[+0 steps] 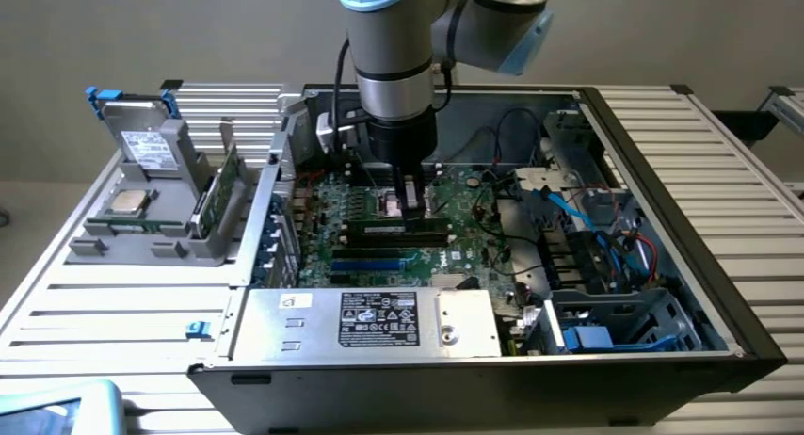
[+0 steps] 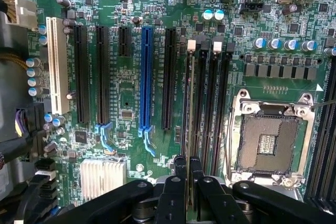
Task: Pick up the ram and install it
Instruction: 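Insert the ram into the slot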
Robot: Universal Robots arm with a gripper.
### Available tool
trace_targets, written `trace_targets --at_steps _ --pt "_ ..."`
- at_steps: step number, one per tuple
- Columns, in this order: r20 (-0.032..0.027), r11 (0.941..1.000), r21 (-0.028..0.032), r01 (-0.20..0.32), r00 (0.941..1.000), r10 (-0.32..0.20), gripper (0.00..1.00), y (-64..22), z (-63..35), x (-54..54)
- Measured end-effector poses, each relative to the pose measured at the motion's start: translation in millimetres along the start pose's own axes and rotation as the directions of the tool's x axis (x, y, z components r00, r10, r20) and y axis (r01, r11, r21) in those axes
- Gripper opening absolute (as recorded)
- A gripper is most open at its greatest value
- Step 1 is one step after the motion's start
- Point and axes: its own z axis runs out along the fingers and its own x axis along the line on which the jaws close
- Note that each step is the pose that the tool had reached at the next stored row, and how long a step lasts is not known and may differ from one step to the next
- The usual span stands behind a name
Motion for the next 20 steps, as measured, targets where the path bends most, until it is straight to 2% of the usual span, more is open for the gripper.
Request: trace_targets --at_steps 20 --pt "-0.0020 0.9999 -0.0009 -0.013 0.9999 0.013 0.15 1.4 3.6 1.0"
